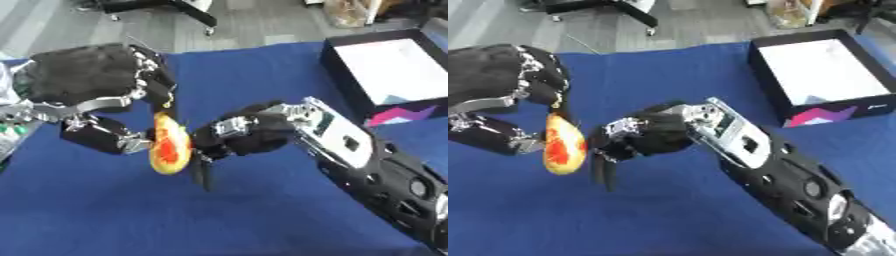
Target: Pick up the objects with one hand, pass them to the other hand, and then place them into the box on the other side of the table.
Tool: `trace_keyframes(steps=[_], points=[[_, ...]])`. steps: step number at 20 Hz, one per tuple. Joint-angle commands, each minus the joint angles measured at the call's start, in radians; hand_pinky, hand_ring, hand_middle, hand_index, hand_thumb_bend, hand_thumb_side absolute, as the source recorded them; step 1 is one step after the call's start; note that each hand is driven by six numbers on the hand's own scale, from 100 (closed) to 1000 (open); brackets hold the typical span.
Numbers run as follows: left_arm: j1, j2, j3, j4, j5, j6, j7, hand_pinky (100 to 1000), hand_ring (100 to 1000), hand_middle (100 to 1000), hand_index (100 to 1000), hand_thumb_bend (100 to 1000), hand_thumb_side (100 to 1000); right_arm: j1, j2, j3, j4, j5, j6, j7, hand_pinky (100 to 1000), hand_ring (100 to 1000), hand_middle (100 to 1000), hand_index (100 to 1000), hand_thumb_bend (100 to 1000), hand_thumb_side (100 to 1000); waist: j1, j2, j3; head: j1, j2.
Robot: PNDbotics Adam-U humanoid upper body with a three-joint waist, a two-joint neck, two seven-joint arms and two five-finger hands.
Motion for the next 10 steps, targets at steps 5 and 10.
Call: trace_keyframes(steps=[5, 10], points=[[-0.021, 0.000, 0.007, 0.000, -0.001, -0.003, -0.011, 701, 487, 378, 412, 100, 100, -0.025, -0.005, 0.006, -0.025, 0.034, -0.008, 0.003, 1000, 614, 615, 893, 100, 1000, -0.001, -0.020, 0.000, -0.002, 0.001], [-0.031, -0.011, 0.007, -0.003, 0.007, 0.000, -0.011, 700, 486, 377, 410, 100, 100, -0.029, 0.004, 0.014, -0.012, 0.069, -0.025, 0.003, 1000, 615, 616, 893, 100, 1000, -0.001, -0.021, 0.001, -0.004, 0.000]])
